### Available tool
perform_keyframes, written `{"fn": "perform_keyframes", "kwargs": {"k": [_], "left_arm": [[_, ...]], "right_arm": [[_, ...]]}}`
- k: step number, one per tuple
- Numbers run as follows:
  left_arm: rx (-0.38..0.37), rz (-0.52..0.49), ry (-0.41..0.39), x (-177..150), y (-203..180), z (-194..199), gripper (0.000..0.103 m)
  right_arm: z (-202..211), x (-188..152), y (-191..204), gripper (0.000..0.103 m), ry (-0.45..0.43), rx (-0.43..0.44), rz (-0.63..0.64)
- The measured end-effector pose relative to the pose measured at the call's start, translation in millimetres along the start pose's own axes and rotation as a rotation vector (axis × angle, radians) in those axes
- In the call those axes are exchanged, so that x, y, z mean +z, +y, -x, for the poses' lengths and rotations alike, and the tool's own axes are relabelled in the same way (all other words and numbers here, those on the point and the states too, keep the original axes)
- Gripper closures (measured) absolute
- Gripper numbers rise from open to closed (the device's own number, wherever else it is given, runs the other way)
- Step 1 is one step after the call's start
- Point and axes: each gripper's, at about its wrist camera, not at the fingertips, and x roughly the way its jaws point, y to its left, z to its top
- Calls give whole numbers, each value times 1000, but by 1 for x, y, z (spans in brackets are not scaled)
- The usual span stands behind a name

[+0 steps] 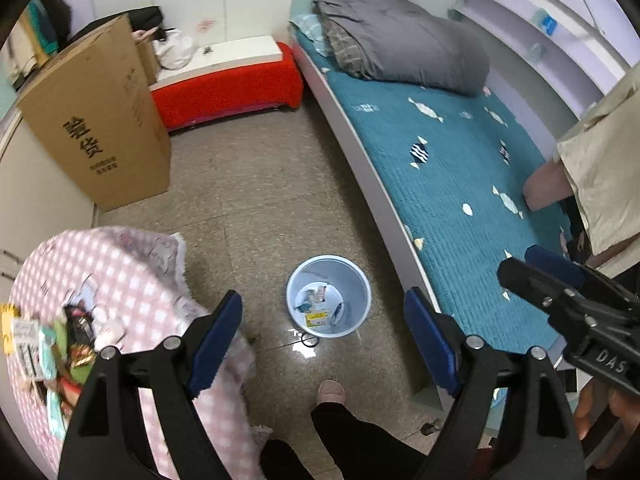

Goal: Collect trash
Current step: 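Open both grippers to drop the box and tube into the bin, then grasp the teal packet on the table with the left gripper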

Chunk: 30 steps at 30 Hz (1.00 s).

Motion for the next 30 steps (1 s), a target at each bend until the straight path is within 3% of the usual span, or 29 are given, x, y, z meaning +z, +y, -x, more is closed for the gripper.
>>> {"fn": "perform_keyframes", "kwargs": {"k": [8, 18, 25, 30], "left_arm": [[58, 111, -15, -46, 76, 36, 22], [175, 285, 15, -126, 217, 76, 22], [208, 277, 58, -146, 282, 71, 22], [203, 237, 109, -146, 298, 51, 26]], "right_arm": [[-20, -28, 81, 36, 57, 61, 89], [-51, -75, 200, 36, 119, 148, 169], [-77, -97, 257, 36, 129, 173, 162], [-90, -104, 272, 36, 142, 157, 154]]}}
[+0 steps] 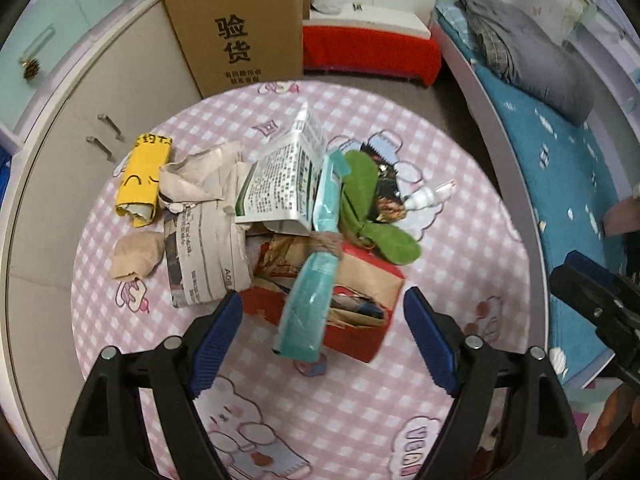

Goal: Collect trash
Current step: 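Grasp the teal packet on the table with the left gripper, then grasp the white Watermelon Frost carton with the right gripper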

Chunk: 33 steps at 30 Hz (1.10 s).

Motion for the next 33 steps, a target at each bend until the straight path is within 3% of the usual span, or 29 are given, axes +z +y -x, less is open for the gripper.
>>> {"fn": "perform_keyframes", "kwargs": {"k": [7, 9, 11, 17, 22, 26, 33], "left_arm": [[-13, -35, 65, 8, -2, -31, 34], [-18, -48, 83, 10, -1, -37, 53], [-14, -53, 67, 11, -1, -35, 79], [-122, -61, -4, 8, -3, -6, 84], [-207, -31, -182, 5, 3, 46, 84], [-179, 40, -312, 6, 27, 83, 84], [-97, 163, -301, 13, 87, 74, 84]], "right_arm": [[-9, 0, 4, 36, 19, -29, -10], [-11, 1, 6, 36, 25, -32, -14], [-13, 2, 7, 36, 26, -35, -17], [-14, 12, 12, 36, -1, -34, -41], [-13, 26, 24, 35, -24, -14, -48], [-16, 37, 47, 31, -34, 21, -34], [-62, 48, 97, 26, 31, 80, 13]]}}
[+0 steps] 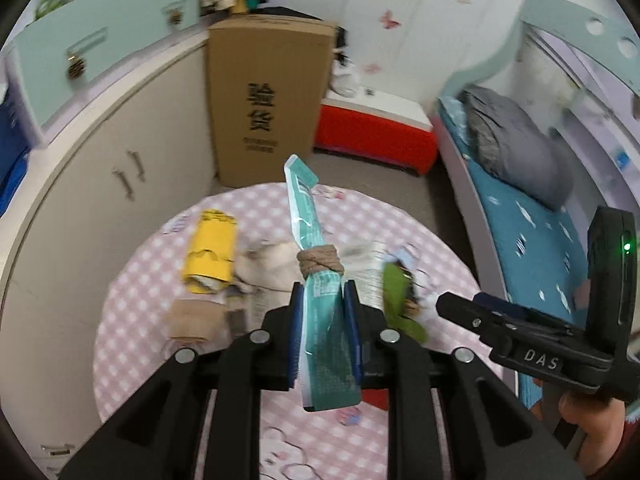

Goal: Collect trash
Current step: 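Grasp the white Watermelon Frost carton with the right gripper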

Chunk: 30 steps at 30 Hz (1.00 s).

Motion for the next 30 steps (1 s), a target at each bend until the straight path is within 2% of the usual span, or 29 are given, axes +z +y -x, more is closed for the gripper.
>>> {"fn": "perform_keyframes", "kwargs": {"k": [8, 9, 10, 12, 20, 24, 30], "left_arm": [[37, 22, 64, -2, 21, -24, 84], [39, 25, 71, -3, 20, -26, 84], [41, 25, 76, -4, 20, -27, 84], [48, 21, 84, -7, 18, -27, 84], [36, 12, 64, 0, -12, -20, 84], [8, -17, 46, 8, -53, -17, 84], [-81, -40, 36, 22, -131, -18, 84]], "right_arm": [[-70, 10, 19, 26, 111, 33, -85], [-75, 10, 19, 35, 125, 37, -92], [-80, 9, 20, 57, 142, 51, -93], [-84, 10, 24, 60, 157, 74, -77], [-41, 15, 2, 64, 111, 148, -49], [-9, 21, -24, 64, 70, 168, -64], [58, 32, -93, 64, -9, 162, -102]]}}
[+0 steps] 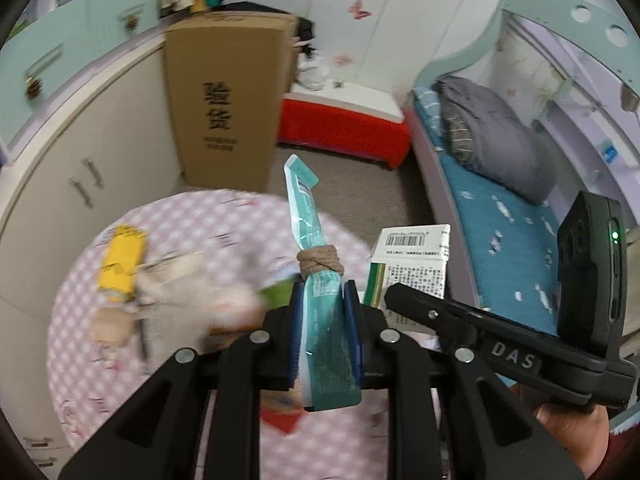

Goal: Collect trash
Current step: 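Grasp the white Watermelon Frost carton with the right gripper, then carry the carton over the bin and open the right gripper to drop it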

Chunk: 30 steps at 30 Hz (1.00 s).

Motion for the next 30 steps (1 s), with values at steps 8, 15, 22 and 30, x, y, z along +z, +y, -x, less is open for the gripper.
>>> {"fn": "perform_keyframes", "kwargs": {"k": [8, 15, 22, 30], "left_arm": [[-122, -104, 49, 5, -123, -38, 84], [-189, -189, 115, 3, -214, -76, 84], [-205, -247, 148, 1, -266, -99, 84], [-173, -298, 178, -1, -298, -116, 84]], "right_arm": [[94, 12, -97, 64, -89, -93, -73], [151, 15, -172, 63, -142, -165, -146], [183, 18, -219, 62, -167, -193, -187], [187, 26, -251, 36, -163, -221, -221]]}}
